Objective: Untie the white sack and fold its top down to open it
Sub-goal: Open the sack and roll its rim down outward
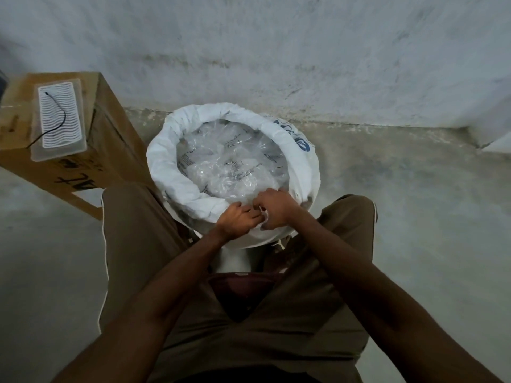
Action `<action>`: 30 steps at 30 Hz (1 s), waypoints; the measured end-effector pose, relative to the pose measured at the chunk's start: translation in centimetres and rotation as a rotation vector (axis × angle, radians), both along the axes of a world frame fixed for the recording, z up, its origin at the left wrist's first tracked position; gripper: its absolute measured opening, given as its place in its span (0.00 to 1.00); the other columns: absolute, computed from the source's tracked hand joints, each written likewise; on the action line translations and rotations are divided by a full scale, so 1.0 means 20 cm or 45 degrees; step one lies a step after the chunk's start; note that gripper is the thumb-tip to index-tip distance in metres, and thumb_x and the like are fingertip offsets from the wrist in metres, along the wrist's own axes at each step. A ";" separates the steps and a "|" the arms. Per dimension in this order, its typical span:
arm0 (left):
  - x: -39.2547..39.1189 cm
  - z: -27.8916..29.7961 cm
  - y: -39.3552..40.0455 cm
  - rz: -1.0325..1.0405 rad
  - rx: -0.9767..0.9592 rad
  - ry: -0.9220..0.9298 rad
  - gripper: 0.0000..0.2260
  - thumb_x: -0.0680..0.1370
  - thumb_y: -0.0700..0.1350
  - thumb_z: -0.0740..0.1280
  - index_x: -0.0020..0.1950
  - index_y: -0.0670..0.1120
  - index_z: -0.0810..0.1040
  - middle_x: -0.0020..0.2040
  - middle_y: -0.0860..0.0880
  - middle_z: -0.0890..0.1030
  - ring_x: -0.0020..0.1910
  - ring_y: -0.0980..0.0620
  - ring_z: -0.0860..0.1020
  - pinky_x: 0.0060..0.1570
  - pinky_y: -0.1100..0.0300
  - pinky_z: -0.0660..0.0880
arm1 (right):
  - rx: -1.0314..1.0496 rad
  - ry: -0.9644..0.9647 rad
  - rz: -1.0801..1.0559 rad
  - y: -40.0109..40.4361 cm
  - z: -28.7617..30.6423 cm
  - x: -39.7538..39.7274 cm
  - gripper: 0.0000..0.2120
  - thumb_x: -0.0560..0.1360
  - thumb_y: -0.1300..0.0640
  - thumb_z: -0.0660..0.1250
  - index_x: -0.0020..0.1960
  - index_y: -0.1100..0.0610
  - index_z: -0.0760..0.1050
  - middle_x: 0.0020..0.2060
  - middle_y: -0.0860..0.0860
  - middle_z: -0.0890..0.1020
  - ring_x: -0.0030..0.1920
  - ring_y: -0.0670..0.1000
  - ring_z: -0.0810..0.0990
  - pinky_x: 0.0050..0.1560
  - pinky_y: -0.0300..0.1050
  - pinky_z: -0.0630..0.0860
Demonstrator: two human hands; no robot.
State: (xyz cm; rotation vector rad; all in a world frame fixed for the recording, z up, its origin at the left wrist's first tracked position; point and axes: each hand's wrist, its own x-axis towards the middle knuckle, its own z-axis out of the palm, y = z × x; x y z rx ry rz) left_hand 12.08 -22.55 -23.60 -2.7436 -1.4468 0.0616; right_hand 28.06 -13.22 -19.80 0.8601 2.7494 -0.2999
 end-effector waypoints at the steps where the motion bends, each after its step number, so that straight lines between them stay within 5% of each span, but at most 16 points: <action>1: -0.01 0.00 0.01 0.009 -0.028 0.012 0.19 0.67 0.37 0.66 0.55 0.50 0.82 0.49 0.51 0.83 0.40 0.47 0.80 0.32 0.57 0.71 | 0.038 0.000 0.005 0.00 0.00 -0.02 0.20 0.61 0.43 0.75 0.49 0.48 0.76 0.45 0.49 0.81 0.50 0.54 0.80 0.53 0.51 0.73; 4: -0.10 0.04 0.03 0.022 -0.120 -0.033 0.22 0.62 0.43 0.76 0.56 0.46 0.80 0.50 0.48 0.83 0.42 0.45 0.82 0.38 0.55 0.77 | 0.047 0.038 -0.038 -0.01 -0.03 -0.02 0.12 0.65 0.50 0.72 0.46 0.52 0.77 0.43 0.54 0.83 0.47 0.59 0.82 0.47 0.50 0.76; 7: -0.20 0.08 0.02 0.049 -0.139 -0.128 0.18 0.63 0.44 0.76 0.51 0.44 0.79 0.45 0.45 0.81 0.39 0.43 0.82 0.35 0.54 0.77 | -0.009 0.253 -0.085 0.00 -0.08 0.00 0.18 0.63 0.46 0.71 0.50 0.51 0.73 0.44 0.49 0.80 0.48 0.55 0.81 0.44 0.48 0.73; 11: -0.14 0.03 -0.05 0.012 -0.001 -0.086 0.24 0.59 0.38 0.76 0.55 0.40 0.80 0.48 0.42 0.82 0.39 0.42 0.81 0.30 0.54 0.76 | -0.057 0.111 0.015 -0.03 -0.07 -0.07 0.30 0.59 0.39 0.78 0.56 0.50 0.74 0.50 0.48 0.78 0.50 0.50 0.77 0.50 0.48 0.74; 15: -0.07 0.03 -0.07 0.049 -0.050 -0.180 0.21 0.66 0.39 0.67 0.59 0.44 0.79 0.54 0.45 0.81 0.44 0.44 0.80 0.33 0.55 0.75 | -0.003 -0.005 -0.081 -0.09 -0.13 -0.09 0.23 0.67 0.54 0.75 0.59 0.57 0.76 0.56 0.55 0.80 0.56 0.58 0.80 0.59 0.51 0.74; 19: -0.18 0.09 -0.08 0.220 -0.284 -0.447 0.25 0.63 0.44 0.71 0.60 0.47 0.72 0.54 0.47 0.75 0.51 0.47 0.75 0.47 0.55 0.74 | 0.146 0.075 -0.120 -0.15 -0.23 -0.03 0.19 0.56 0.62 0.77 0.47 0.56 0.81 0.39 0.54 0.82 0.35 0.58 0.83 0.36 0.46 0.77; 21: -0.27 0.10 -0.08 0.286 -0.263 -0.356 0.26 0.62 0.46 0.69 0.60 0.48 0.70 0.54 0.48 0.73 0.53 0.48 0.72 0.52 0.55 0.72 | 0.234 0.097 -0.092 -0.19 -0.26 -0.02 0.17 0.55 0.62 0.76 0.43 0.53 0.79 0.35 0.52 0.80 0.30 0.57 0.81 0.32 0.43 0.74; 25: -0.39 0.12 -0.05 0.486 -0.302 -0.005 0.18 0.68 0.50 0.68 0.55 0.46 0.74 0.49 0.45 0.79 0.51 0.41 0.79 0.52 0.49 0.72 | 0.137 0.069 -0.138 -0.14 -0.20 -0.09 0.18 0.61 0.54 0.72 0.50 0.50 0.75 0.45 0.50 0.80 0.46 0.56 0.82 0.46 0.48 0.75; 30: -0.34 0.11 -0.07 0.377 -0.271 0.108 0.15 0.74 0.43 0.68 0.60 0.44 0.75 0.50 0.43 0.82 0.50 0.39 0.81 0.47 0.49 0.73 | -0.064 0.096 -0.147 -0.11 -0.11 -0.18 0.34 0.61 0.32 0.71 0.58 0.53 0.70 0.56 0.50 0.77 0.57 0.55 0.76 0.57 0.56 0.71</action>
